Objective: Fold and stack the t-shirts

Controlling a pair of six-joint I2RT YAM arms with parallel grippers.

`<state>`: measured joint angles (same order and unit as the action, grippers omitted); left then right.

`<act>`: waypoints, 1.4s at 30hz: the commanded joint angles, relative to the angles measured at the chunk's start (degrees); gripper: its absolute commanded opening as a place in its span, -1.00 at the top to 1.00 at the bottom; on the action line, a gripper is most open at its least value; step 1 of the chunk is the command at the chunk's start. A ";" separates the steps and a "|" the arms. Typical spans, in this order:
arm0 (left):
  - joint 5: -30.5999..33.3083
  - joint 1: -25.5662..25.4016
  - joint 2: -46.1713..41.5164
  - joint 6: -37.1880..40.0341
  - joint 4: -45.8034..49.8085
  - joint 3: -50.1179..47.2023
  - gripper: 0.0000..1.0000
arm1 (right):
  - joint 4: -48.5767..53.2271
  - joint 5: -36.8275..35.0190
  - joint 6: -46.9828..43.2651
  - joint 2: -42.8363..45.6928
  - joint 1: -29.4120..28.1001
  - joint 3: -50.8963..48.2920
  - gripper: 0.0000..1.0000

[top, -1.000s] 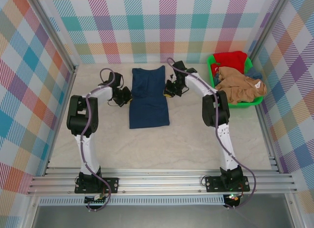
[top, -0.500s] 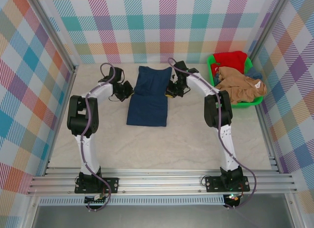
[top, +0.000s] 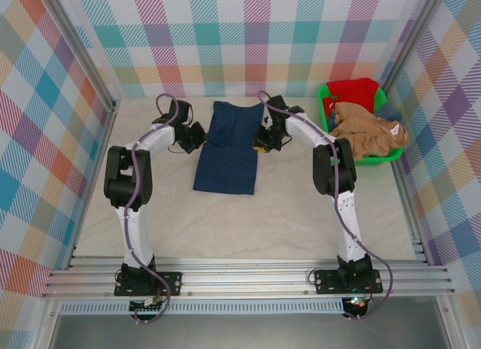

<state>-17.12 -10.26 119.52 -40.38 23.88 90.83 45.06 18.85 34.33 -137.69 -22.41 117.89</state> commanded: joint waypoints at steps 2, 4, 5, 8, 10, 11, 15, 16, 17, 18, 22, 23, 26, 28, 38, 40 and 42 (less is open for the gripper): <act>-0.89 -0.39 0.13 1.21 1.17 1.79 0.98 | 0.43 0.49 1.49 1.81 0.44 -1.41 0.90; -0.89 -0.40 0.23 1.27 1.26 1.81 0.98 | 0.34 0.23 1.64 2.10 0.46 -1.84 0.88; -0.85 -0.42 0.27 1.35 1.26 1.81 0.98 | 0.33 -0.13 1.71 2.39 0.44 -2.10 0.95; -0.70 -0.46 0.31 1.26 1.26 1.81 0.98 | -0.45 -1.39 1.93 3.72 0.44 -3.50 1.00; -0.73 -0.47 0.41 1.26 1.17 1.85 0.98 | -0.13 -2.36 2.03 4.34 0.49 -3.59 1.00; -0.63 -0.50 0.44 1.28 1.19 2.00 0.97 | -0.17 -2.70 2.03 4.60 0.41 -3.64 1.00; -0.55 -0.55 0.36 1.26 1.17 2.47 0.98 | -0.16 -4.65 2.40 5.84 0.61 -3.90 1.00; -0.56 -0.55 0.36 1.32 1.21 2.72 0.97 | -0.23 -4.97 2.54 5.94 0.70 -3.76 1.00; -0.46 -0.69 0.49 1.33 1.30 2.97 0.97 | -0.23 -5.04 2.59 5.80 0.80 -3.46 1.00; -0.35 -0.65 0.69 1.43 1.72 3.38 0.98 | 0.05 -4.86 2.60 5.44 0.96 -2.79 1.00; 0.15 -0.65 2.45 1.85 2.42 4.64 0.97 | 2.48 -4.46 2.34 2.43 1.00 0.93 1.00; 0.24 -0.57 2.80 1.93 2.32 4.85 0.97 | 2.70 -4.44 2.41 1.85 1.06 1.29 1.00; 0.77 -0.55 4.50 2.60 2.47 5.94 0.93 | 4.33 -4.03 2.64 -0.35 1.06 2.76 1.00; 1.29 -0.58 6.21 3.58 4.30 7.50 0.63 | 4.30 -3.40 2.76 -0.98 1.03 2.63 0.95; 10.19 -0.77 -8.27 4.42 7.78 -3.53 -0.38 | 2.52 -7.35 6.83 13.79 0.42 -13.71 0.13; 10.25 -1.07 -12.27 3.18 10.60 -9.34 -0.35 | -2.26 -6.27 11.39 20.80 -0.50 -25.52 0.15; 8.67 -1.08 -15.67 2.60 11.62 -15.67 -0.30 | -8.11 -3.33 15.97 26.25 -2.05 -35.56 0.16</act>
<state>-8.91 -10.61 108.36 -36.80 30.89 81.01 42.81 12.86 42.92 -118.45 -22.35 90.50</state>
